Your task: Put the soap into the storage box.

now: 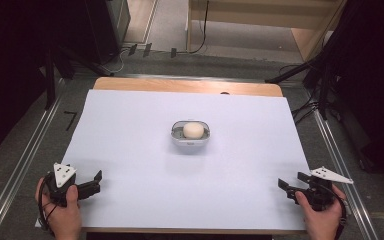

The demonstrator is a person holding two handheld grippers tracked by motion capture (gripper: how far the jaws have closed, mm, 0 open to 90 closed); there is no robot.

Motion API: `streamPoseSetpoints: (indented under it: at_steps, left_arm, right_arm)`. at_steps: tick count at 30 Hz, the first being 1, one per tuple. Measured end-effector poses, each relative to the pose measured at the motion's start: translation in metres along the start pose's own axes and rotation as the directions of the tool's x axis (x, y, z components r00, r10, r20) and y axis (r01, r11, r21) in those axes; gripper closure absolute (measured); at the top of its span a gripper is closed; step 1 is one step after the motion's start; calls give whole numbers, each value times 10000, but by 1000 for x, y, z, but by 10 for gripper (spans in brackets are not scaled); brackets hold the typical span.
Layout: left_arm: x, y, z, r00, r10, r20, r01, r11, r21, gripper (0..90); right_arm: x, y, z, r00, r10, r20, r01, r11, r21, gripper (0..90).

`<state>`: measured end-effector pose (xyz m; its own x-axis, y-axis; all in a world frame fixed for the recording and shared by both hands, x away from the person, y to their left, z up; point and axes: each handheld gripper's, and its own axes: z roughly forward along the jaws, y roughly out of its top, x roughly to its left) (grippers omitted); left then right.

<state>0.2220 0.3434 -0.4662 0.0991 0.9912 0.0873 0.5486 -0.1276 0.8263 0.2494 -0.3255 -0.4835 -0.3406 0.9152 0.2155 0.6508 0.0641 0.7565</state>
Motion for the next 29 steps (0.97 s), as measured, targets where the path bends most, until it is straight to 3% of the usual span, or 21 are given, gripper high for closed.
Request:
streamPoseSetpoints:
  at_steps: [11,15,20,29]
  left_arm:
    - [-1,0,0,9999,122,-66,-121,9999,43,1]
    - [0,0,0,10000,48,-24,-48,10000,65,1]
    - [3,0,-1,9995,-226,200,227,9997,-84,1]
    - [2,0,-1,9998,-140,103,141,9999,-73,1]
  right_arm:
    - [-28,-17,-30,9984,331,448,-310,9984,-474,142]
    - [-34,-22,-36,9980,505,369,-479,9966,-673,142]
    - [-36,-25,-39,9962,812,300,-780,9923,-965,142]
    - [-36,-28,-34,9941,1041,301,-1011,9911,-871,143]
